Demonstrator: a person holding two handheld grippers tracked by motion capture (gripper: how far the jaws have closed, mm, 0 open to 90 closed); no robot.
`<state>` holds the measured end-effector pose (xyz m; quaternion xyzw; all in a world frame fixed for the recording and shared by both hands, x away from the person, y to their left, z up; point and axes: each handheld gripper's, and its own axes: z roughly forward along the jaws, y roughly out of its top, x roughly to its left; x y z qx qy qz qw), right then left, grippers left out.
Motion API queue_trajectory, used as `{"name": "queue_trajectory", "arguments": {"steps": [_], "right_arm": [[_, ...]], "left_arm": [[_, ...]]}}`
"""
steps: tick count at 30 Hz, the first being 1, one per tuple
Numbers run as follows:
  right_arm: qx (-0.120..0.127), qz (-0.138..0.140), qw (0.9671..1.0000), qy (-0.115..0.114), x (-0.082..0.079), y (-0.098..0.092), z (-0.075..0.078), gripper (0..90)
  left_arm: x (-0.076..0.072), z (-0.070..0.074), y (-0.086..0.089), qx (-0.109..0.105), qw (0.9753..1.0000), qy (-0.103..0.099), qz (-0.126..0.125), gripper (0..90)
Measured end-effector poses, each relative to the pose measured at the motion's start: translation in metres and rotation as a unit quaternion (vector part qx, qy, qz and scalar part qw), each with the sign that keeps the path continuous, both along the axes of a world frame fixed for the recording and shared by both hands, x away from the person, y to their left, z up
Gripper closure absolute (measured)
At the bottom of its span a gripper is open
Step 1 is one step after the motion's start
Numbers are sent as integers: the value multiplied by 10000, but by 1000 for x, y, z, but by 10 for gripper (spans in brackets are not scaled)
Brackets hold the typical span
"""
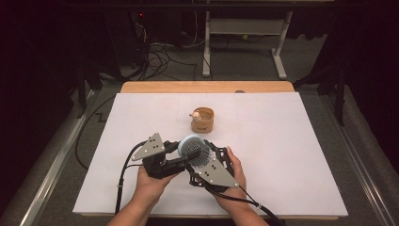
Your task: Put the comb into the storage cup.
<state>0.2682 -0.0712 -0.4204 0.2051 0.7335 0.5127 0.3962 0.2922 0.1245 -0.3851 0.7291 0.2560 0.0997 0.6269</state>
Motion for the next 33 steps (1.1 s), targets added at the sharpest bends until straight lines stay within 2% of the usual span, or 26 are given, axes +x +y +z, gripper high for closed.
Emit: {"name": "queue_trajectory", "arguments": {"steps": [6, 14, 18, 25, 33], "right_arm": [[10, -22, 10000, -38, -2, 0, 2, 201], [129, 51, 9998, 121, -1, 0, 3, 191], [106, 41, 9998, 152, 0, 1, 2, 142], [29, 103, 9994, 332, 1, 5, -2, 10], [89, 195, 9984, 520, 3, 2, -3, 2]], "left_arm": [[-1, 1, 1, -91, 10000, -20, -13, 554], [0, 0, 2, -129, 9999, -11, 34, 559], [1, 0, 2, -126, 9999, -6, 49, 560], [0, 2, 6, -172, 9997, -102, 128, 562], [0, 3, 10, -154, 9995, -166, 213, 562]]}}
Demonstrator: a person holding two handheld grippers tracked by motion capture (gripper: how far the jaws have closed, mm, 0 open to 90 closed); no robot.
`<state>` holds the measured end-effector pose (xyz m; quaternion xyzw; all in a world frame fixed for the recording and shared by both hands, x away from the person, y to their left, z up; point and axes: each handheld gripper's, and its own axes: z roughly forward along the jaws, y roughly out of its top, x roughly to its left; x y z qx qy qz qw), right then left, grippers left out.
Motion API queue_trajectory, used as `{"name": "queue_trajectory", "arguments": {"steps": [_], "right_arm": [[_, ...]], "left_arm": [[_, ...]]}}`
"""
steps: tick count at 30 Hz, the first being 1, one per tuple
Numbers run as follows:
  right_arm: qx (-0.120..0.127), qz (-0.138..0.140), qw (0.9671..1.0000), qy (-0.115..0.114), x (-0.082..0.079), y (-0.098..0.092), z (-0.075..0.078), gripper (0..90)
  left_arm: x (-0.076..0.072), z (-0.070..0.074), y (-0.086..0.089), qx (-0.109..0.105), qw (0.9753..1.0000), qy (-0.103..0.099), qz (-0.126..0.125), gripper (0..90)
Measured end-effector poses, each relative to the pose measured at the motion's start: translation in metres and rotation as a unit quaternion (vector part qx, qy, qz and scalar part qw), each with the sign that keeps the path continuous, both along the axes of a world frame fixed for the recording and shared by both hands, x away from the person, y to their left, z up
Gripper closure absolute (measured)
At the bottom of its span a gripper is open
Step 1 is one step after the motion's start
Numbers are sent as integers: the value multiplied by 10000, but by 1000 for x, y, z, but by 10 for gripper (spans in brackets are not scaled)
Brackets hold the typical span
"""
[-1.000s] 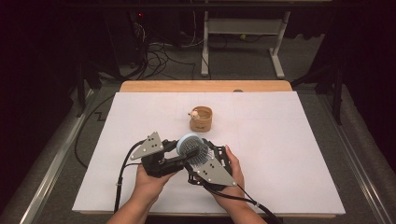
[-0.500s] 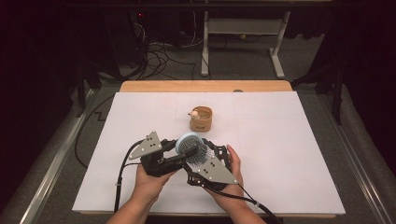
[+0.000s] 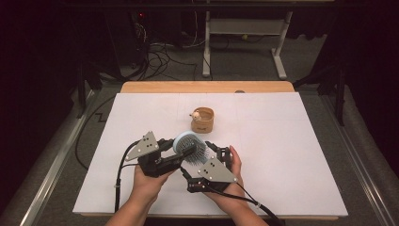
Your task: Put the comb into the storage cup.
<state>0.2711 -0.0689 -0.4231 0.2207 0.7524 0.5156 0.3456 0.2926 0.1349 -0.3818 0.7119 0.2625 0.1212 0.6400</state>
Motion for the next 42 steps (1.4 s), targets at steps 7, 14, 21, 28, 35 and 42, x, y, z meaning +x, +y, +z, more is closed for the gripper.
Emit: {"name": "queue_trajectory", "arguments": {"steps": [7, 14, 21, 28, 35, 42], "right_arm": [[2, 12, 10000, 54, 0, -5, -1, 2], [61, -17, 9998, 191, 0, -20, -1, 2], [59, -81, 9997, 230, -1, -39, -2, 3], [79, -216, 9991, 352, 3, -60, -8, 2], [258, -440, 9968, 609, 11, -86, -16, 2], [346, -636, 9949, 709, 14, -108, -23, 3]], "left_arm": [[0, 1, 3, 30, 9999, -54, 105, 562], [2, 1, 8, 26, 9998, -75, 205, 562], [3, 1, 13, 71, 9993, -123, 353, 562], [4, 1, 17, 111, 9988, -159, 448, 562], [4, 0, 17, 201, 9984, -169, 503, 563], [5, 0, 21, 209, 9981, -175, 556, 563]]}}
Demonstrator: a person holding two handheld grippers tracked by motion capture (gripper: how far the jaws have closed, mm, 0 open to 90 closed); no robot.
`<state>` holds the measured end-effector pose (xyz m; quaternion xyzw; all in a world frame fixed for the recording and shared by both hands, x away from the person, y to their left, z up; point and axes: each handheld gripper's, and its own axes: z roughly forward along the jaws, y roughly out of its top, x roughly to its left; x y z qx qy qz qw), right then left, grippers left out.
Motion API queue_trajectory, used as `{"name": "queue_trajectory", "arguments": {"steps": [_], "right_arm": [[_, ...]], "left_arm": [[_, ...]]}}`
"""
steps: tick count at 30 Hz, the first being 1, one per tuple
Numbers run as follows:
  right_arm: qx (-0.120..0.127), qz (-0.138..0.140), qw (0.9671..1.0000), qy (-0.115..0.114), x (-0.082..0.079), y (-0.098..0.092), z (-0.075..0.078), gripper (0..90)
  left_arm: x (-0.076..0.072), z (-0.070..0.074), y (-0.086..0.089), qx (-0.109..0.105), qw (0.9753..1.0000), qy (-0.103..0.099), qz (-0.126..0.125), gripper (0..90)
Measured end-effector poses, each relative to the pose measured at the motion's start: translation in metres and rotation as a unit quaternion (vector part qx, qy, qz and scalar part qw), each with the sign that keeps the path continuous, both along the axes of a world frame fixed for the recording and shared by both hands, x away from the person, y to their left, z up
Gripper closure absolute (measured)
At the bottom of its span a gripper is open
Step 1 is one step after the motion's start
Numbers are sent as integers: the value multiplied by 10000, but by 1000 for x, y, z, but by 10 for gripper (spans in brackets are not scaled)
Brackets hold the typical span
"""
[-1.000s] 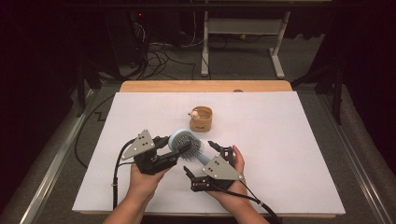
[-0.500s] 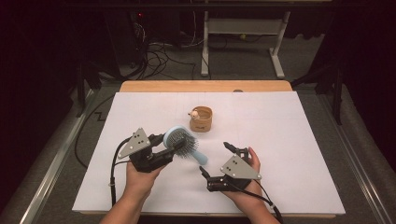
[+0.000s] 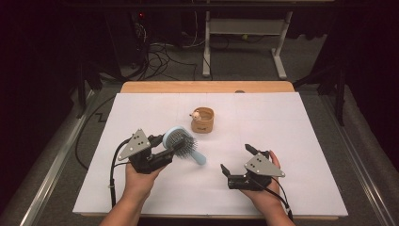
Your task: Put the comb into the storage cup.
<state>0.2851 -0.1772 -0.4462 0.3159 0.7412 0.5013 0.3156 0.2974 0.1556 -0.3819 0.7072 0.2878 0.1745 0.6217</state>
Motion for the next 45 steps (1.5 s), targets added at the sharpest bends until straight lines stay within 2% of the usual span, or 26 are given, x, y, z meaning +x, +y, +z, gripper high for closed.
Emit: {"name": "queue_trajectory", "arguments": {"steps": [14, 23, 39, 45], "right_arm": [[45, -446, 9989, 170, 2, -39, -8, 3], [115, -655, 9975, 234, -2, -58, -11, 3], [213, -911, 9953, 237, -7, -82, -12, 3], [215, -948, 9949, 251, -8, -87, -12, 3]], "left_arm": [[3, 2, 8, -70, 9999, 10, 117, 563], [3, 2, 12, -6, 9998, -49, 209, 563], [5, 2, 17, 33, 9995, -48, 306, 563], [5, 3, 19, -33, 9996, -28, 275, 562]]}}
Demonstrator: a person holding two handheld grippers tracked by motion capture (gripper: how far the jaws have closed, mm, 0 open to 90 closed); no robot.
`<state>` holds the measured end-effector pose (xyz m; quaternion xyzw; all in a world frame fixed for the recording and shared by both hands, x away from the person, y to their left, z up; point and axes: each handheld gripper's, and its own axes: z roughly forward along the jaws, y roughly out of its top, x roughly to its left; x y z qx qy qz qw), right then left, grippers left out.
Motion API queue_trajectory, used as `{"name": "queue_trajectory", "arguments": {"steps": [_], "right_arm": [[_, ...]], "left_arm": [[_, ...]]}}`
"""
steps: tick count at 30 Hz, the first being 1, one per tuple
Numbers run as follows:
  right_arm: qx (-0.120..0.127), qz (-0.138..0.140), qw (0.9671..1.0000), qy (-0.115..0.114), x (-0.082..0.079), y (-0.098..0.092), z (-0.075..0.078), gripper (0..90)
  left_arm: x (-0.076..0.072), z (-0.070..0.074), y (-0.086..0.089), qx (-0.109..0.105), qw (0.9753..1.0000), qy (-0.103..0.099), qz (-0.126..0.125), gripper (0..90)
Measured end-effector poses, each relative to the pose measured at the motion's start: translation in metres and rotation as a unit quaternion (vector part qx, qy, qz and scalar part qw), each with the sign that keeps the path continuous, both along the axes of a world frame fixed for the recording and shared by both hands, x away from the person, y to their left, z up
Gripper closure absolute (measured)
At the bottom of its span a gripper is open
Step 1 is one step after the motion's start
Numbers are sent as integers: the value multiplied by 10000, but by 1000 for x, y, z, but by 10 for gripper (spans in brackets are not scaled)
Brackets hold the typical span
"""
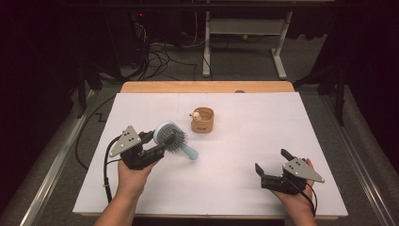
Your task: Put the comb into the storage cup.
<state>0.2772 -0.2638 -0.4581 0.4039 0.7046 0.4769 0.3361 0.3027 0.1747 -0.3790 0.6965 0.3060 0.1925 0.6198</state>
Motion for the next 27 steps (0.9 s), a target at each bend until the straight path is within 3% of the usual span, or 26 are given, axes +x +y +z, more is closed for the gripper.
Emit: {"name": "queue_trajectory", "arguments": {"steps": [10, 27], "right_arm": [[74, -198, 9998, 1, -3, -15, 0, 3], [44, -226, 9997, -22, -5, -14, 1, 2]], "left_arm": [[0, 1, 2, -8, 10000, -51, 53, 564], [-1, 2, -1, -10, 9999, -131, 49, 564]]}}
